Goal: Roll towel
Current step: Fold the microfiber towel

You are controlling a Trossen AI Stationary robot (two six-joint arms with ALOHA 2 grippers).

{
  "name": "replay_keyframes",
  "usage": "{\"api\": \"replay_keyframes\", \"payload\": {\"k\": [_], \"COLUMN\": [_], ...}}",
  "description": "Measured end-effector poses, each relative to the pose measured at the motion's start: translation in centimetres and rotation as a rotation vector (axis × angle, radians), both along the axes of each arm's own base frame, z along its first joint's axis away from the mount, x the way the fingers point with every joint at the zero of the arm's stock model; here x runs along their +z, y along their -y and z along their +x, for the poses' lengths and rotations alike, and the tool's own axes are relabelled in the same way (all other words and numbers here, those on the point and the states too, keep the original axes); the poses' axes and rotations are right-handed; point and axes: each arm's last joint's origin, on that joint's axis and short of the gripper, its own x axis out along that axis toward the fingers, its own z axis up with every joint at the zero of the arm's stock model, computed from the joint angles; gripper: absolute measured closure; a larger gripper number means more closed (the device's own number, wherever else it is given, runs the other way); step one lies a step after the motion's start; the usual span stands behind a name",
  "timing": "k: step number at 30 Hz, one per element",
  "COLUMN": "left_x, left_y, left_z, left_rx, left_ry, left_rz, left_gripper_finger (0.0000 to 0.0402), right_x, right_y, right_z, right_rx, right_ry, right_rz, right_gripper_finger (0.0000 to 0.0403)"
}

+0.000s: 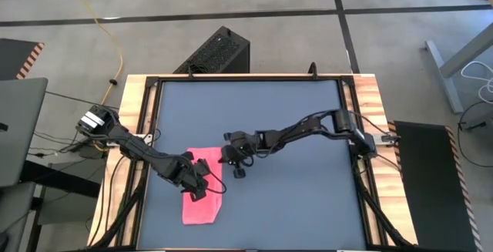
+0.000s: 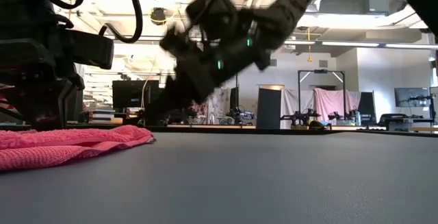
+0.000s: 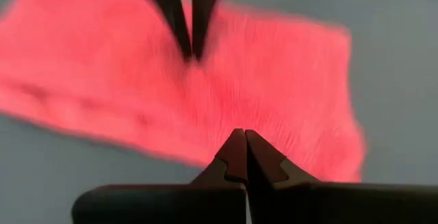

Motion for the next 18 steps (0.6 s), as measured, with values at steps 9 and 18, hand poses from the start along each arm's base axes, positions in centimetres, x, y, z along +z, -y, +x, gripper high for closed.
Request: {"api": "replay_keyframes", "payload": {"k": [9, 18], "left_x": [0.0, 0.9], "left_y": [-0.4, -0.6], "left_z": [0.3, 0.1], "left_rx": [0.008, 0.009], "left_ry": [-0.008, 0.02], "left_rz": [-0.023, -0.051], "left_gripper_finger": [0.0401, 0.0401], "right_x": [-2.6, -5.5], "right_y": [-1.4, -2.2], "right_z": [1.2, 3.1], "right_rx": [0.039, 0.022], "right_ry": [0.111, 0.073], "right_rz": [0.094, 0.154], "right_gripper_finger": [0.039, 0.039]}}
